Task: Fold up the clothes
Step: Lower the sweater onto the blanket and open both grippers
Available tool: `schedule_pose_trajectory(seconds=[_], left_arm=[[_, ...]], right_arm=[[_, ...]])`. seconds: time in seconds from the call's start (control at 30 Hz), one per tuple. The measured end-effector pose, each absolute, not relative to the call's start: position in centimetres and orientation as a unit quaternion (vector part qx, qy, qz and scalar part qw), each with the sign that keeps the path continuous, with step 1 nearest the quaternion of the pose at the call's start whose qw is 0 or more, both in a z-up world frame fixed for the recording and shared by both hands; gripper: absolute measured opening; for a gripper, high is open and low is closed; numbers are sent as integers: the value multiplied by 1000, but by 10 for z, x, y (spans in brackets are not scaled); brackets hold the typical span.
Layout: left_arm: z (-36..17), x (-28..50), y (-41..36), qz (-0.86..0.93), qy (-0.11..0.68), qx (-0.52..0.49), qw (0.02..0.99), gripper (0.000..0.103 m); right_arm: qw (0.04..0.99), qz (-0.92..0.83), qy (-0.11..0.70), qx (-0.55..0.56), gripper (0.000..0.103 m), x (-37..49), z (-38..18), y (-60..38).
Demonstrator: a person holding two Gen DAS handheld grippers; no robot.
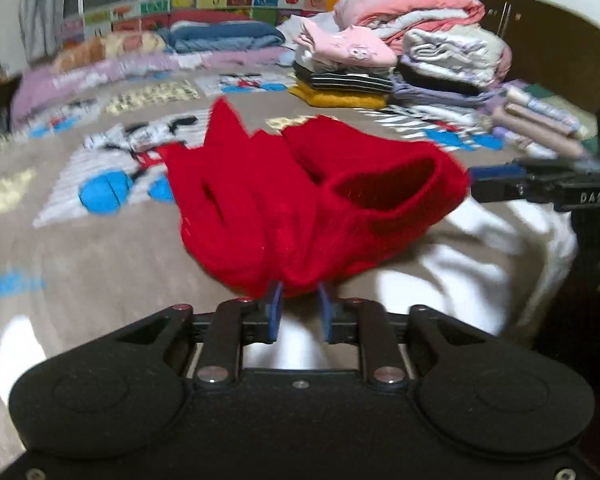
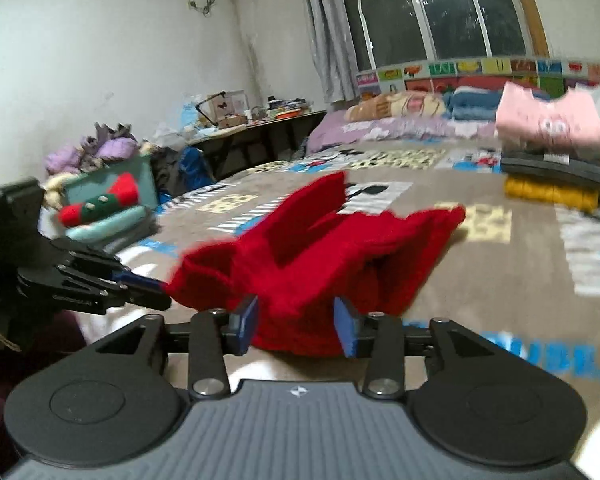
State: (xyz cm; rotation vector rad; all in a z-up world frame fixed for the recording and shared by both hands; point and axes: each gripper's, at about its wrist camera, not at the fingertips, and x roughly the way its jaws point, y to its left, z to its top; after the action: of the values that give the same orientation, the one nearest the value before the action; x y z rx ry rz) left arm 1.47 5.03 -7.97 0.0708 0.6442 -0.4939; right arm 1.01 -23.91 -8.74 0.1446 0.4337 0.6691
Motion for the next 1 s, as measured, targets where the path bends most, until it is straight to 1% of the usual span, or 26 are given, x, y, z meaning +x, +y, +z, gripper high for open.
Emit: schedule_pose_trajectory(seconds=[0.03, 0.07, 0.1, 0.2, 0.27, 0.37, 0.5, 0.57, 0.6, 0.63, 0.67, 0.7, 0.77, 0.87, 0.93, 1.0], left_arm=[[-76, 12, 55, -241, 311, 12, 919, 47], [-73, 10, 60, -241, 308, -15, 920, 50], [-69, 10, 64, -239, 306, -43, 920, 51], [-63, 21, 74, -219, 312, -128, 916, 58], [-65, 35, 77, -198, 327, -180, 906, 59], [-72, 55, 70, -161, 359, -222, 892, 59], [-90, 59, 58, -143, 403, -246, 870, 59], [-100, 54, 53, -143, 416, -249, 863, 59], [-105, 51, 51, -144, 421, -245, 861, 58], [-110, 48, 48, -143, 425, -236, 862, 46], [-115, 45, 46, -143, 430, -227, 862, 35], [-120, 43, 44, -143, 437, -220, 860, 30], [-129, 36, 43, -143, 438, -210, 862, 29], [-129, 29, 40, -149, 430, -181, 872, 28], [-126, 26, 39, -154, 429, -159, 876, 28], [-124, 23, 40, -161, 429, -144, 877, 28]], right_arm=[[917, 327, 212, 88, 49, 4, -87, -244], [915, 324, 209, 116, 51, 1, -86, -251], [913, 322, 205, 143, 55, -2, -84, -258], [904, 304, 200, 226, 58, 3, -81, -272], [902, 281, 211, 251, 59, 17, -80, -273], [902, 263, 233, 251, 59, 35, -83, -259], [903, 236, 287, 214, 59, 50, -93, -230], [899, 236, 301, 212, 59, 45, -103, -224], [896, 239, 308, 211, 56, 41, -109, -223], [894, 242, 315, 209, 53, 38, -115, -221], [892, 241, 325, 201, 44, 34, -120, -219], [891, 240, 334, 193, 41, 31, -125, -218], [886, 232, 355, 186, 38, 26, -133, -217], [881, 221, 376, 183, 36, 20, -144, -219], [882, 221, 378, 176, 36, 15, -141, -219], [883, 223, 372, 177, 39, 7, -137, -222]])
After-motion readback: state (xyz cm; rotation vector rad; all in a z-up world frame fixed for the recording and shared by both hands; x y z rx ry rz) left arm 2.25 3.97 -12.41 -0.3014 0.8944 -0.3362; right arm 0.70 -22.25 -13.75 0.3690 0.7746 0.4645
